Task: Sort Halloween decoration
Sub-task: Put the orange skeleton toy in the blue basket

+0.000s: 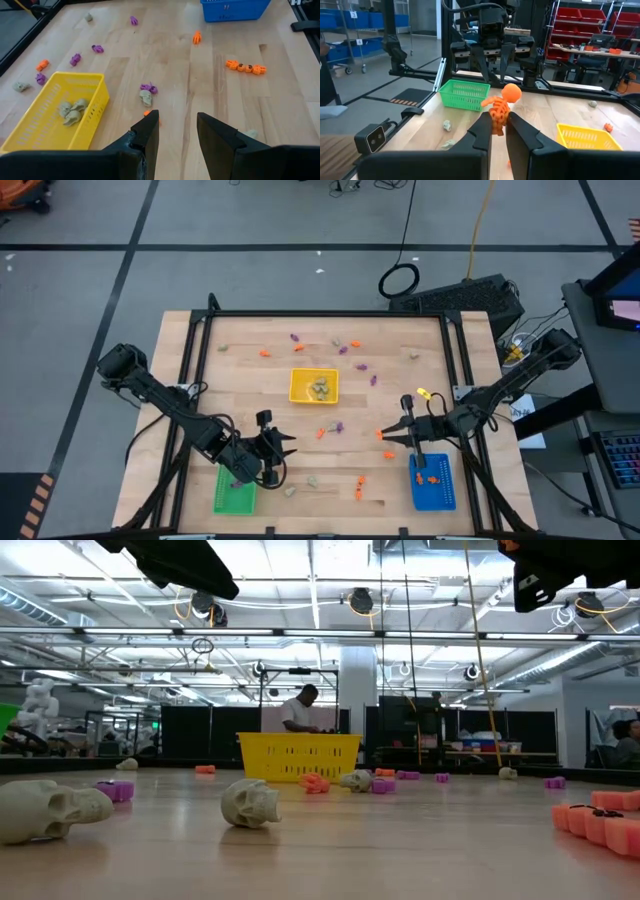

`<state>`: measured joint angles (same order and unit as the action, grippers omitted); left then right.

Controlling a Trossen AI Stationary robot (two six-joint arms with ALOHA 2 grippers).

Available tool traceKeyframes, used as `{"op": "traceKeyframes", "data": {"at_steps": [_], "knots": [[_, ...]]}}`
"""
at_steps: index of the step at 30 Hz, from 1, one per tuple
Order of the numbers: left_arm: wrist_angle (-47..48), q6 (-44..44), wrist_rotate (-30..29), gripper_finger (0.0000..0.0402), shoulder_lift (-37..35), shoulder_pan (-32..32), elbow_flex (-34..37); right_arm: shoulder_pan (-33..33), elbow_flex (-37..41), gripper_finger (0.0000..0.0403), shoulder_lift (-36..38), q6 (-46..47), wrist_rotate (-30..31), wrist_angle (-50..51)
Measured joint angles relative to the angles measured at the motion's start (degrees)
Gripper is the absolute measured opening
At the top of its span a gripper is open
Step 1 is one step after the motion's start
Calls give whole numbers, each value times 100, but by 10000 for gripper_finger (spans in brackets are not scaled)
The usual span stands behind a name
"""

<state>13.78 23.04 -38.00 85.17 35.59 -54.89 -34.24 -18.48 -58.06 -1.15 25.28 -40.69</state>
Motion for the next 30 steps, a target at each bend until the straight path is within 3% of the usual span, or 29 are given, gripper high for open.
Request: {"op": "traceKeyframes", "data": {"at_steps": [7, 14, 23, 30], "knots": [[0, 0, -4, 132, 0, 0, 0, 0, 0, 25, 0, -285, -2, 18], [0, -2, -4, 132, 0, 0, 0, 0, 0, 25, 0, -1596, -2, 16], [0, -2, -4, 132, 0, 0, 0, 0, 0, 25, 0, -4038, 7, 16], [0, -2, -4, 132, 0, 0, 0, 0, 0, 25, 0, -4535, 13, 18]]}}
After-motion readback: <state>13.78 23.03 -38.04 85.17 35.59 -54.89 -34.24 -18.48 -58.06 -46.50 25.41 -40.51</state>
